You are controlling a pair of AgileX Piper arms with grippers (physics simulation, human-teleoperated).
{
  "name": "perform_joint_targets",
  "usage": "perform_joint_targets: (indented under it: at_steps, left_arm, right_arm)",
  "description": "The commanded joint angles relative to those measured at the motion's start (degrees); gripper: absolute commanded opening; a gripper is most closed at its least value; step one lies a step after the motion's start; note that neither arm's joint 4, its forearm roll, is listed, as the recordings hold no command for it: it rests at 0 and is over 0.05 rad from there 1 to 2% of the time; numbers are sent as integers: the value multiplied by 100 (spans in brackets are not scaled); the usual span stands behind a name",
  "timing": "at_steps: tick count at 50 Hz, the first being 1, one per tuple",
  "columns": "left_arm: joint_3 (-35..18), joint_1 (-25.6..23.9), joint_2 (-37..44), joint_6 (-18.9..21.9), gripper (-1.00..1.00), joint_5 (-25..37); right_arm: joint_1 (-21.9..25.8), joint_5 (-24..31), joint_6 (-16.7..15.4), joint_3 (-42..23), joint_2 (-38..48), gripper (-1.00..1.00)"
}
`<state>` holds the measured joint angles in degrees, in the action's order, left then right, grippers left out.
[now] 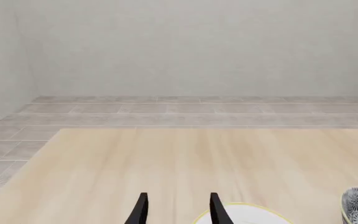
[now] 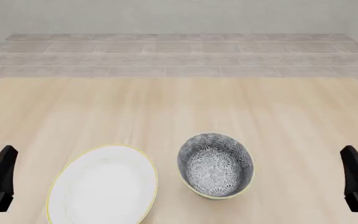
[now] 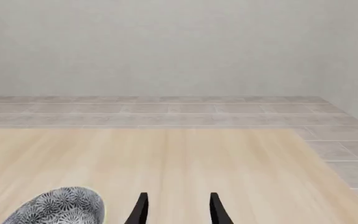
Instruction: Put the bowl on the plate.
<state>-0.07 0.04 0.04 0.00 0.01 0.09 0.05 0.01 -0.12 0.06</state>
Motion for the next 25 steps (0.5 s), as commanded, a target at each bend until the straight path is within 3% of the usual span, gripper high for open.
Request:
perform_joint_targets:
  at_steps: [1, 25]
  left_arm:
    - [-21, 45, 4, -54, 100, 11]
    - [5, 23, 412, -149, 100, -433]
  right_arm:
    - [80, 32, -23, -63, 4, 100]
    - [467, 434, -31, -469, 32, 100]
